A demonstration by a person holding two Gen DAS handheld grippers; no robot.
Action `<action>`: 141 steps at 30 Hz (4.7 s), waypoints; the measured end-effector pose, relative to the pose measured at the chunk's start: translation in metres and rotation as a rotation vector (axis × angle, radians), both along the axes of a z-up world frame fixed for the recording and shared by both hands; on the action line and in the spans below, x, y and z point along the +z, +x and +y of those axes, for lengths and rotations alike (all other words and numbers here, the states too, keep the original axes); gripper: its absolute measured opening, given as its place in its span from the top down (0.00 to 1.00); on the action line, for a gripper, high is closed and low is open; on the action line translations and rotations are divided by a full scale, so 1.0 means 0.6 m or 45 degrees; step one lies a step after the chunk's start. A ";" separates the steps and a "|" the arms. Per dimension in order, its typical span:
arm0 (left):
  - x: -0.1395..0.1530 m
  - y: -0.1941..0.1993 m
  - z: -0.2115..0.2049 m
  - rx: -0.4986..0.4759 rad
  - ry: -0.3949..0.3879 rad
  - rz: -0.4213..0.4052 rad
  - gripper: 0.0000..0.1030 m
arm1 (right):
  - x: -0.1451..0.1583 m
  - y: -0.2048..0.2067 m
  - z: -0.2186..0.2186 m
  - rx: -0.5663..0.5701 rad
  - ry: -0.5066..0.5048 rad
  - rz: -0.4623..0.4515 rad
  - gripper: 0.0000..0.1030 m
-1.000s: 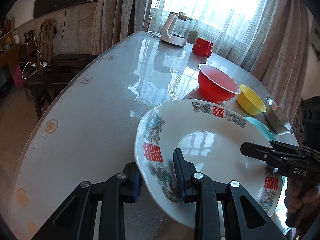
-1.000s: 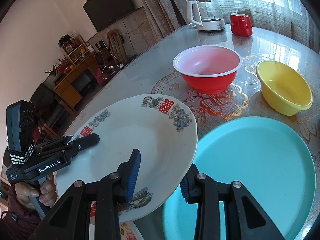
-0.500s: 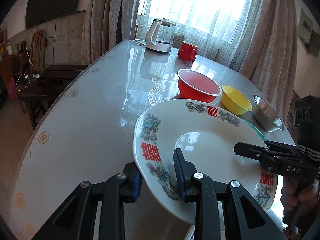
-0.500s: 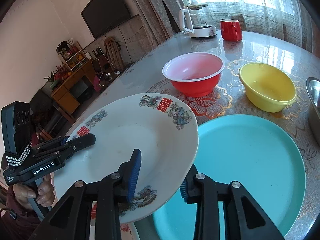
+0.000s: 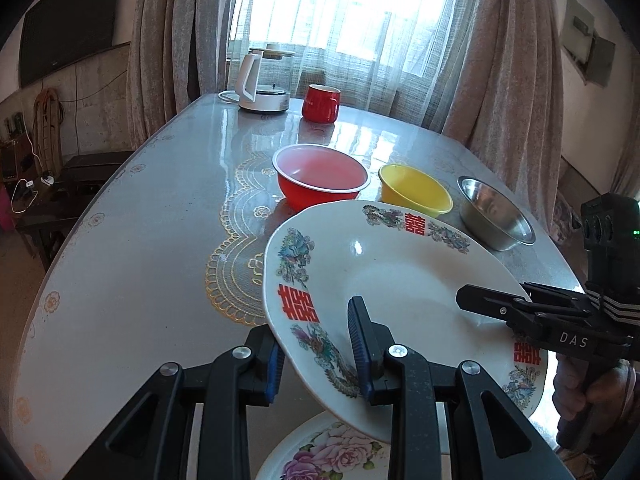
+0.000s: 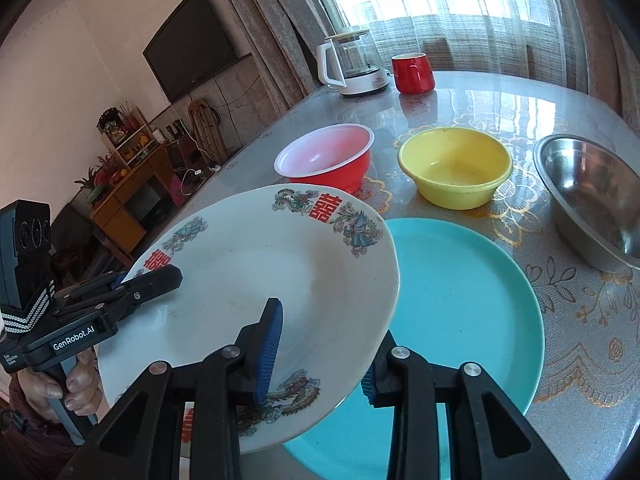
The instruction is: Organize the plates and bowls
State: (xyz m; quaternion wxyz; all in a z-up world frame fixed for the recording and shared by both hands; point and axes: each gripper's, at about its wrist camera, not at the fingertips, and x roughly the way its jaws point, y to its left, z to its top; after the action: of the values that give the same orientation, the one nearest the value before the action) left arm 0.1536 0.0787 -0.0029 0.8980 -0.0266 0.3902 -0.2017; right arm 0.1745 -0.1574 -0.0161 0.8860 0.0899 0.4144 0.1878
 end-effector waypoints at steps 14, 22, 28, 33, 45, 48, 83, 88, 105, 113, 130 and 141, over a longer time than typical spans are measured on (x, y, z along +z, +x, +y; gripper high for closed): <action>-0.018 0.007 -0.120 -0.144 0.013 0.097 0.69 | -0.010 -0.034 -0.112 -0.192 -0.042 -0.013 0.66; -0.037 0.026 -0.146 -0.154 0.049 0.148 0.69 | -0.029 -0.033 -0.131 -0.242 -0.109 0.008 0.66; -0.048 0.032 -0.152 -0.158 0.087 0.148 0.69 | -0.044 -0.030 -0.131 -0.248 -0.124 0.029 0.67; -0.058 0.028 -0.156 -0.168 0.115 0.160 0.69 | -0.048 -0.035 -0.132 -0.250 -0.149 0.028 0.67; -0.065 0.030 -0.155 -0.140 0.147 0.183 0.65 | -0.044 -0.053 -0.143 -0.246 -0.098 0.039 0.67; -0.066 0.029 -0.154 -0.134 0.146 0.184 0.65 | -0.041 -0.063 -0.146 -0.254 -0.080 0.035 0.67; -0.064 0.032 -0.162 -0.083 0.186 0.167 0.64 | -0.029 -0.064 -0.159 -0.318 -0.154 -0.023 0.75; -0.059 0.025 -0.161 -0.078 0.200 0.152 0.64 | -0.030 -0.065 -0.157 -0.322 -0.157 -0.026 0.75; -0.050 0.011 -0.160 -0.038 0.266 0.094 0.64 | -0.030 -0.064 -0.143 -0.326 -0.216 -0.044 0.73; -0.039 -0.003 -0.150 -0.016 0.236 0.067 0.65 | -0.027 -0.072 -0.152 -0.357 -0.128 -0.036 0.68; -0.014 -0.047 -0.078 0.077 0.129 0.040 0.65 | 0.016 -0.125 -0.163 -0.387 -0.045 -0.143 0.68; -0.010 -0.072 0.012 0.188 0.073 0.034 0.65 | 0.040 -0.170 -0.116 -0.091 0.042 -0.168 0.68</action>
State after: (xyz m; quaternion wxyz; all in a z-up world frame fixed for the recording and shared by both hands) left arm 0.1107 0.0859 -0.0091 0.9055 -0.0321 0.4047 -0.1233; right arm 0.0723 -0.2268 0.0081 0.9159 0.1068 0.3486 0.1682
